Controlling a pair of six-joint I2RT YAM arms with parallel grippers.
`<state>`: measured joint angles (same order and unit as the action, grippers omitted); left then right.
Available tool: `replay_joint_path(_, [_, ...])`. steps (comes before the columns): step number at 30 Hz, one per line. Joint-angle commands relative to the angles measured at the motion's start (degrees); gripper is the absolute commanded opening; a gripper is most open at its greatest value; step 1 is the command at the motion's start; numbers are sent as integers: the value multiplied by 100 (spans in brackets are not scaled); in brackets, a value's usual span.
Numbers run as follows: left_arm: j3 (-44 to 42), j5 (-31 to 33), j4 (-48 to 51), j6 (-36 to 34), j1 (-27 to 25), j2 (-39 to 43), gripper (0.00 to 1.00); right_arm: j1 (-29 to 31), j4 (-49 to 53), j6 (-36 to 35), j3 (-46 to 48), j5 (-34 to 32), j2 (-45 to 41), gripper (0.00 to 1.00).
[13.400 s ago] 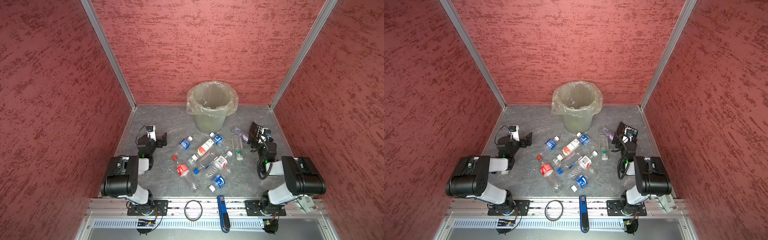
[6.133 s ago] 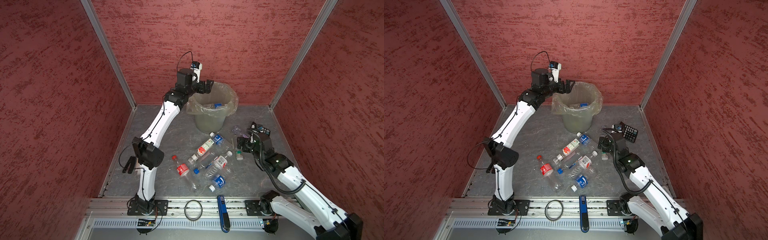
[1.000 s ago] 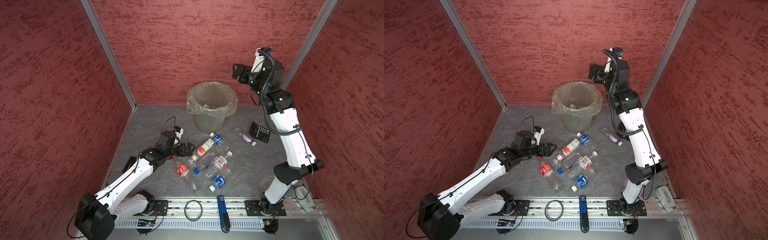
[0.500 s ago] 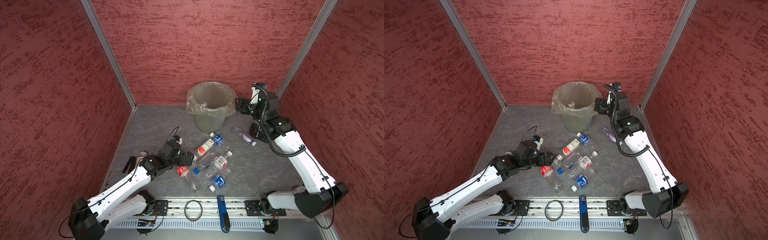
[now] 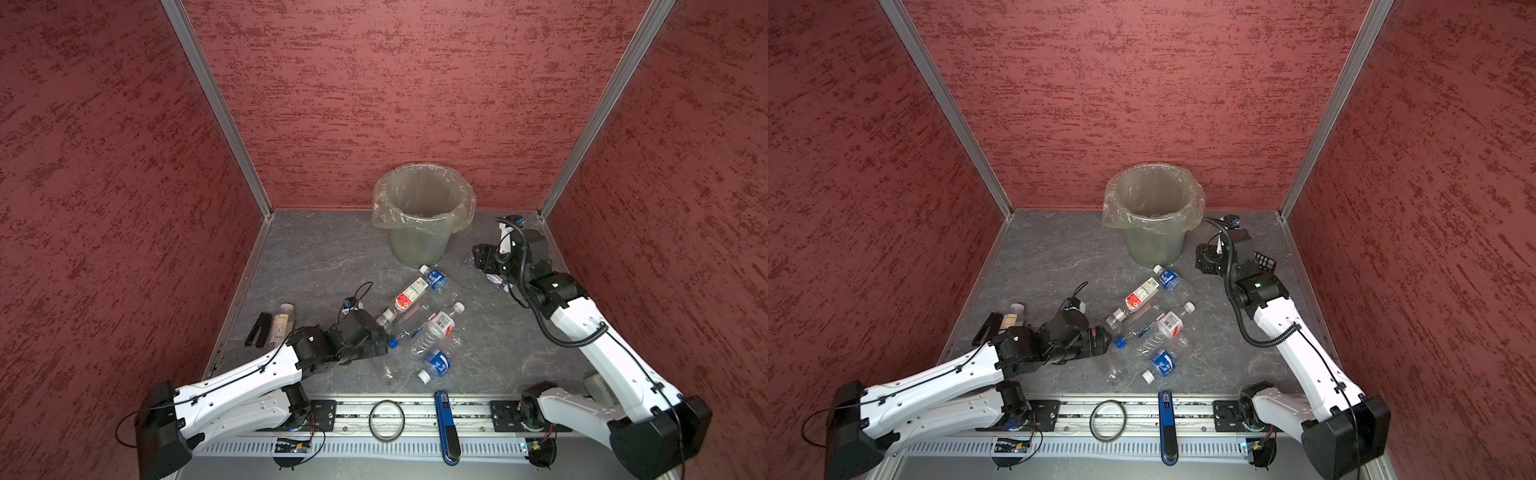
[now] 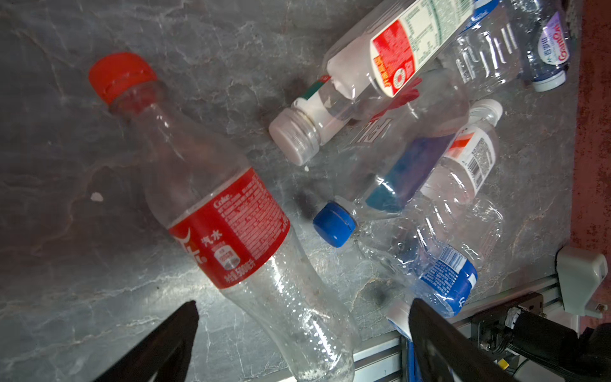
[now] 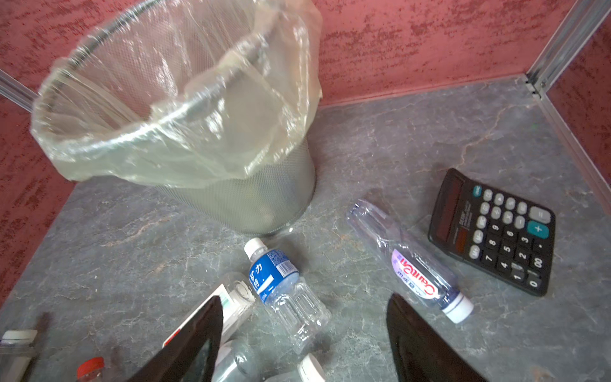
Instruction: Throw the plastic bottles in the bin
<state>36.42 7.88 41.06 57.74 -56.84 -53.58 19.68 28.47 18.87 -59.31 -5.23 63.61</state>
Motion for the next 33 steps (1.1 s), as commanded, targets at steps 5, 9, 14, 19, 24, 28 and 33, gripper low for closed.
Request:
replay_joint_path(5, [-49,316,30,1076,-228,-573,100,25,-307,125,475,332,-350,75])
replay_joint_path(9, [20,471,-243,1225,-218,-841,97,27,-357,182,545,404,-424,73])
replay_joint_path(14, [141,369,-381,1442,-177,-1324,89,26,-359,221,595,386,-414,70])
replay_joint_path(19, [290,220,-263,1612,-71,-1783,86,24,-408,207,587,453,-359,66])
replay_joint_path(24, [271,363,63,1925,48,-1714,76,27,-436,213,625,515,-289,62])
replay_joint_path(28, [201,274,145,1854,329,-1607,72,27,-439,213,633,543,-255,62])
replay_joint_path(33, [224,-209,37,1315,793,-1958,74,27,-396,204,588,523,-253,61])
